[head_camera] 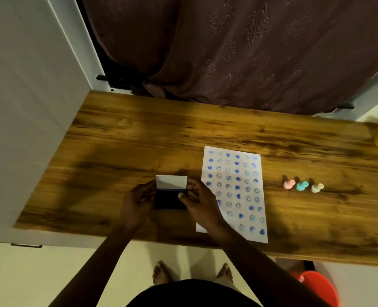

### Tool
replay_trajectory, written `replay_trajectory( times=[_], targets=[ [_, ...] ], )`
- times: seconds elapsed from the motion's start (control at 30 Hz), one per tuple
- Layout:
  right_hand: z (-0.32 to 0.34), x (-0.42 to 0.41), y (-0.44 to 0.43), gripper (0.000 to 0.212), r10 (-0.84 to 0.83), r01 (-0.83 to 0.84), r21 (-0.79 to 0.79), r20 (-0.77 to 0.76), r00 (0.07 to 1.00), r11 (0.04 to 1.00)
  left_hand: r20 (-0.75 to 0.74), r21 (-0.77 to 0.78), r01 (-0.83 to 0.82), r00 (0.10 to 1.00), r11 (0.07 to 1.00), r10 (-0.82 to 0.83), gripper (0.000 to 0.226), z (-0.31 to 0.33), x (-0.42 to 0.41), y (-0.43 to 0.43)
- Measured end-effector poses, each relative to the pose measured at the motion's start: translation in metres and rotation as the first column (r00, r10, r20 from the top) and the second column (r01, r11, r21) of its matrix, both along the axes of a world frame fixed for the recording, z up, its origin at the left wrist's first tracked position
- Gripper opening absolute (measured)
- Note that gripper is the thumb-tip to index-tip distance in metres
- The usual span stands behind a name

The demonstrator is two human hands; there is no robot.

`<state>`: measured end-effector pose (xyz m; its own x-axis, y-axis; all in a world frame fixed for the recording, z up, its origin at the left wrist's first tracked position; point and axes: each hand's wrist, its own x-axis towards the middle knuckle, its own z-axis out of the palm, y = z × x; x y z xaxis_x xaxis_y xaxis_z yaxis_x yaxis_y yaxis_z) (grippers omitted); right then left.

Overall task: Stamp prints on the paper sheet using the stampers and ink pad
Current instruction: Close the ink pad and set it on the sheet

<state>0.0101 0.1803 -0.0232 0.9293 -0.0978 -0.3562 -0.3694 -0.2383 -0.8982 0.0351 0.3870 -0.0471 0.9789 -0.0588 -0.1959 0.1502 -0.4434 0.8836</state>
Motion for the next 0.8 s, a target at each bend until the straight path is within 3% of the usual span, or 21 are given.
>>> replay_trajectory(
  times=[0.13,0.27,0.43,0.8],
  targets=[
    [0.001,-0.013,0.002,0.045,-0.074,0.075,-0.040,0.034,0.997,0.996,0.005,-0.009,-0.039,0.999,0.999,0.039,0.047,0.003,-0.007,0.002],
    [0.002,-0.024,0.004,0.050,-0.023,0.024,-0.077,0.011,1.000,0.997,0.020,0.010,-0.102,0.995,0.995,0.101,0.047,0.000,-0.015,0.002],
    [0.000,-0.035,0.011,0.048,0.008,-0.003,-0.202,0.022,1.000,0.979,0.004,-0.029,-0.152,0.988,0.988,0.152,0.020,-0.010,-0.028,0.002],
    [-0.002,-0.044,0.022,0.056,0.182,-0.178,-0.493,-0.040,0.982,0.851,-0.016,0.082,-0.058,0.998,0.995,0.060,0.040,0.000,-0.032,-0.007]
  ],
)
